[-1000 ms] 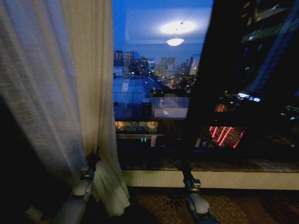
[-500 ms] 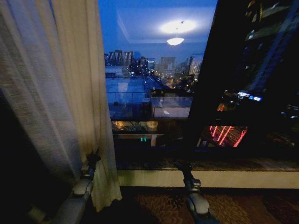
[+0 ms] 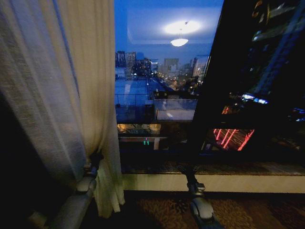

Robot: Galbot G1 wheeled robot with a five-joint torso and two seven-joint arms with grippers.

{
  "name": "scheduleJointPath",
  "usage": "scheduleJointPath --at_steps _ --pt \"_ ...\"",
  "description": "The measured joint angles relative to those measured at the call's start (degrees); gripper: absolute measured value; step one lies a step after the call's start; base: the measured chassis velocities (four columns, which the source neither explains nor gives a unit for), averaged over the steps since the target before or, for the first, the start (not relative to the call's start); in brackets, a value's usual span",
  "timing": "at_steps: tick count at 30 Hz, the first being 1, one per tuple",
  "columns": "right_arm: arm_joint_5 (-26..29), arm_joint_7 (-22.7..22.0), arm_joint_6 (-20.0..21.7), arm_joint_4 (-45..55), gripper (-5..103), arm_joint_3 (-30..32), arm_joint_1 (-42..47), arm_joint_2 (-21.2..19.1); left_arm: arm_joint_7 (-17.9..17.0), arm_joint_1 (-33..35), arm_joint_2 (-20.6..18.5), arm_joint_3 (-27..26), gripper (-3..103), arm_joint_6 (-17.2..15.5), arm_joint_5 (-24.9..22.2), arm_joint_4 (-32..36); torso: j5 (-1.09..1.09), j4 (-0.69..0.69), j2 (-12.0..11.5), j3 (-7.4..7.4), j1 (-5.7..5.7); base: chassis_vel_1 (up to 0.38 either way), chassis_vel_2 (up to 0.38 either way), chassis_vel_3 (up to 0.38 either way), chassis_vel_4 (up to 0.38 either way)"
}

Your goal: Open the curtains by pulling them apart, changing their state from closed to fully open.

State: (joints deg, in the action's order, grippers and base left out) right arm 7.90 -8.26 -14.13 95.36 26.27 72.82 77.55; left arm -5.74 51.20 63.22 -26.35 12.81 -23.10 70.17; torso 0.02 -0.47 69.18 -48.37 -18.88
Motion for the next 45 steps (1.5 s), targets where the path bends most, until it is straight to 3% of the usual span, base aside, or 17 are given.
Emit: scheduleJointPath --at_steps 10,15,23,35,39,40,44,45 --pt "0.0 0.0 0.0 0.0 100 0.0 0.0 0.0 -2.3 -4.1 -7.0 -9.1 0 1.5 -2.2 -12.6 -0.01 0.00 0.0 0.00 0.00 0.000 0.000 0.000 0.000" --pt "0.0 0.0 0.0 0.0 100 0.0 0.0 0.0 -4.1 -6.1 -11.1 -16.4 0 1.5 0.6 -19.3 0.01 0.03 0.0 0.00 0.00 0.000 0.000 0.000 0.000" --pt "0.0 0.0 0.0 0.0 100 0.0 0.0 0.0 -4.5 -6.5 -14.7 -19.0 0 2.4 1.8 -22.3 -0.01 0.03 0.0 0.00 0.00 0.000 0.000 0.000 0.000" --pt "0.0 0.0 0.0 0.0 100 0.0 0.0 0.0 -4.9 -4.3 -11.0 -18.5 -1 1.3 1.3 -17.4 0.00 0.01 0.0 0.00 0.00 0.000 0.000 0.000 0.000" --pt "0.0 0.0 0.0 0.0 100 0.0 0.0 0.0 -3.3 -1.3 -8.6 -18.6 15 2.0 1.8 -12.2 -0.02 0.01 0.0 0.00 0.00 0.000 0.000 0.000 0.000" --pt "0.0 0.0 0.0 0.0 100 0.0 0.0 0.0 -3.3 -1.3 -8.6 -18.6 15 2.0 1.8 -12.2 -0.02 0.01 0.0 0.00 0.00 0.000 0.000 0.000 0.000" --pt "0.0 0.0 0.0 0.0 100 0.0 0.0 0.0 -1.1 4.6 -3.6 -19.7 31 4.0 4.1 -3.0 -0.02 -0.01 0.0 0.00 0.00 0.000 0.000 0.000 0.000" --pt "0.0 0.0 0.0 0.0 100 0.0 0.0 0.0 -1.1 4.6 -3.6 -19.7 31 4.0 4.1 -3.0 -0.02 -0.01 0.0 0.00 0.00 0.000 0.000 0.000 0.000"
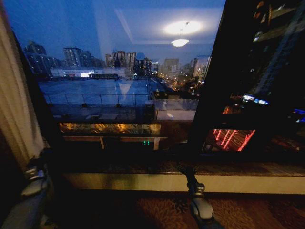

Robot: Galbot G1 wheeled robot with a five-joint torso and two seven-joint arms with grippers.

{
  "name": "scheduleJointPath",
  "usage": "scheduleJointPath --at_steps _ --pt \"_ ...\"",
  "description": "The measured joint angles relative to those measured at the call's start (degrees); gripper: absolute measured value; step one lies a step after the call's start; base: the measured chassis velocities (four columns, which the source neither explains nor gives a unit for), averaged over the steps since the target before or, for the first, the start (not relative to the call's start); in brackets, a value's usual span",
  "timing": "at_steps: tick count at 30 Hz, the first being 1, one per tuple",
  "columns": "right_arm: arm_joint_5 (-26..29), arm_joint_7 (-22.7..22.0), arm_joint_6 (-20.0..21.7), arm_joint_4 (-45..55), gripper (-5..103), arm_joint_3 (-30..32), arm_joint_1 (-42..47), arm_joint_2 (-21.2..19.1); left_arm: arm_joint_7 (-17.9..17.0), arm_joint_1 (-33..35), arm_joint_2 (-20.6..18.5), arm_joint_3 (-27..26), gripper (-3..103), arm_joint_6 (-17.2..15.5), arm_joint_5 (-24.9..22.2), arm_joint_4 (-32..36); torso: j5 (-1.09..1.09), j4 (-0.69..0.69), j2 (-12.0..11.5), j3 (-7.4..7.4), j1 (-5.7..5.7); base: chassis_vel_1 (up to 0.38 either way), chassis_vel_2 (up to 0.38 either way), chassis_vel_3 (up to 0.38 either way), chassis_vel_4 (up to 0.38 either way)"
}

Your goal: Open the curtains by pulling them apart, changing their state from closed to fully open.

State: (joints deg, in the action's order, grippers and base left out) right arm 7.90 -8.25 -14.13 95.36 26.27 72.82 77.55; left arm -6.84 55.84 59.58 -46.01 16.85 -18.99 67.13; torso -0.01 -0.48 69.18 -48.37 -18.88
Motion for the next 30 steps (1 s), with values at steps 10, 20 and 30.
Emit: scheduleJointPath --at_steps 10,20,30 --pt "0.0 0.0 0.0 0.0 100 0.0 0.0 0.0 1.6 16.3 9.7 -2.4 69 -1.1 -2.7 17.9 -0.01 0.02 0.0 0.01 0.01 0.000 0.000 0.000 0.000" --pt "0.0 0.0 0.0 0.0 100 0.0 0.0 0.0 6.2 24.1 14.6 -0.7 100 8.9 4.1 25.3 -0.01 0.01 0.0 0.01 0.01 0.000 0.000 0.000 0.000" --pt "0.0 0.0 0.0 0.0 100 0.0 0.0 0.0 5.7 28.7 18.2 5.3 100 6.1 -0.5 34.5 -0.01 0.01 0.0 0.00 0.01 0.000 0.000 0.000 0.000"
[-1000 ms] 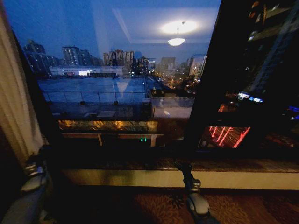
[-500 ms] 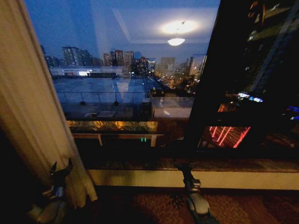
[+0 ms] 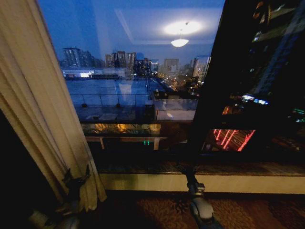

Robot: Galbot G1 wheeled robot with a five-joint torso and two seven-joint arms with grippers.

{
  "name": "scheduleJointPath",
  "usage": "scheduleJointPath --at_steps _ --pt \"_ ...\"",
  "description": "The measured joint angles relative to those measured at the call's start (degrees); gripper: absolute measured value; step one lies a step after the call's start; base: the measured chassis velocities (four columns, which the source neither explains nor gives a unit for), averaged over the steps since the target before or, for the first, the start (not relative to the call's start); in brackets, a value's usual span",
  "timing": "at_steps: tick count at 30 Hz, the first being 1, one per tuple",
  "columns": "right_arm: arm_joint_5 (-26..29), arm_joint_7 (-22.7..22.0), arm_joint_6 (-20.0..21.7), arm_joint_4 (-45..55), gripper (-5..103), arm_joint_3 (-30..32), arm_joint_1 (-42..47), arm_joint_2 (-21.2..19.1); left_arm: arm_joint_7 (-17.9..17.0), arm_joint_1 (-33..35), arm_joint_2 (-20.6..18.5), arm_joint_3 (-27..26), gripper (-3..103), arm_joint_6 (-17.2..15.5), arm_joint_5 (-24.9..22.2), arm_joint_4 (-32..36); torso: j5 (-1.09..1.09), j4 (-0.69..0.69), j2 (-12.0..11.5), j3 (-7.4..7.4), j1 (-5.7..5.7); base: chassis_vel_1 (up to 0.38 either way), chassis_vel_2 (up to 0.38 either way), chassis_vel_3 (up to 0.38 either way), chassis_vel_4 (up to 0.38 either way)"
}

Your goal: Open the curtains by pulling them apart, changing their state from closed to fully open.

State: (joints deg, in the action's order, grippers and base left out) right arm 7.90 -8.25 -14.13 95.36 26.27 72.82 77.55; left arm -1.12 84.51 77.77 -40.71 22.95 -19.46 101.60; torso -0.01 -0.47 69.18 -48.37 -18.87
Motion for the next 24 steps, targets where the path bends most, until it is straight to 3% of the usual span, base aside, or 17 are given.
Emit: scheduleJointPath --at_steps 6,24 --pt "0.0 0.0 0.0 0.0 100 0.0 0.0 0.0 -0.2 1.5 0.2 2.1 100 -1.2 1.8 2.1 0.01 0.00 0.0 0.00 0.00 0.000 0.000 0.000 0.000" --pt "0.0 0.0 0.0 0.0 100 0.0 0.0 0.0 0.2 -1.1 -1.0 2.9 100 -0.5 1.9 -2.4 0.02 0.01 0.0 0.00 0.00 0.000 0.000 0.000 0.000"
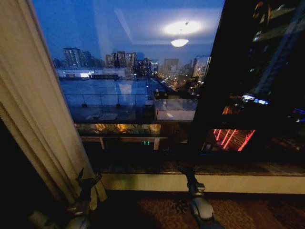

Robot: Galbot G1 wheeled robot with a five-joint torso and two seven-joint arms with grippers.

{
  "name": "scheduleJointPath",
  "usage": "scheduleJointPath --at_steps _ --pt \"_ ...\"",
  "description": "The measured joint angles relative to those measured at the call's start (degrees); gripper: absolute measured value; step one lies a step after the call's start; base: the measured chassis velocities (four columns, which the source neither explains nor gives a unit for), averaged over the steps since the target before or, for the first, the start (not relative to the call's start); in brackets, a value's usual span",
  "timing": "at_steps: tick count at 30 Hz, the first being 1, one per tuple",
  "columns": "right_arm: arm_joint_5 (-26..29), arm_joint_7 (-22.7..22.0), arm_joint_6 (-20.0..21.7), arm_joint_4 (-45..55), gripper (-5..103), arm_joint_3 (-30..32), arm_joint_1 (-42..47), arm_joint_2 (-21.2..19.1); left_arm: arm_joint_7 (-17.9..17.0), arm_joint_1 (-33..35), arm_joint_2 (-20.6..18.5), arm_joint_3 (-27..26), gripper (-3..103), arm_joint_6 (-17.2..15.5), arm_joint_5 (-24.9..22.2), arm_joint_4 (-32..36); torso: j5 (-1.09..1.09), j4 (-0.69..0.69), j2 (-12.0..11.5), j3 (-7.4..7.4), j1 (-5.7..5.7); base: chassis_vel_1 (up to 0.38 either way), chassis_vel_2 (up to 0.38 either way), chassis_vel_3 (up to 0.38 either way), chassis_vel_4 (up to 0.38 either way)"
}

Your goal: Open the curtains by pulling them apart, changing their state from closed to fully open.

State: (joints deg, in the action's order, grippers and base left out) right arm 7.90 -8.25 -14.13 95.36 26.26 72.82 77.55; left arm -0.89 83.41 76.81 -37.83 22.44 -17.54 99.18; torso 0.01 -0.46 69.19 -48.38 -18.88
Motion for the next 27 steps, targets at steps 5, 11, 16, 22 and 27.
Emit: scheduleJointPath --at_steps 5,11,16,22,27 --pt "0.0 0.0 0.0 0.0 100 0.0 0.0 0.0 0.0 0.0 0.0 0.0 100 0.0 0.0 0.0 0.00 0.00 0.0 0.00 0.00 0.000 0.000 0.000 0.000" --pt "0.0 0.0 0.0 0.0 100 0.0 0.0 0.0 0.0 0.0 0.0 -0.1 100 0.1 -0.1 -0.1 0.00 0.00 0.0 0.00 0.00 0.000 0.000 0.000 0.000" --pt "0.0 0.0 0.0 0.0 100 0.0 0.0 0.0 0.0 0.0 0.0 -0.1 100 0.1 -0.1 -0.1 0.00 0.00 0.0 0.00 0.00 0.000 0.000 0.000 0.000" --pt "0.0 0.0 0.0 0.0 100 0.0 0.0 0.0 0.0 0.0 -0.1 -0.1 100 0.1 -0.1 -0.1 0.00 0.01 0.0 0.00 0.00 -0.060 -0.074 0.063 0.077" --pt "0.0 0.0 0.0 0.0 100 0.0 0.0 0.0 0.1 0.0 -0.1 -0.1 100 0.1 -0.1 -0.1 0.00 0.00 0.0 0.00 0.00 -0.180 -0.163 0.190 0.156"
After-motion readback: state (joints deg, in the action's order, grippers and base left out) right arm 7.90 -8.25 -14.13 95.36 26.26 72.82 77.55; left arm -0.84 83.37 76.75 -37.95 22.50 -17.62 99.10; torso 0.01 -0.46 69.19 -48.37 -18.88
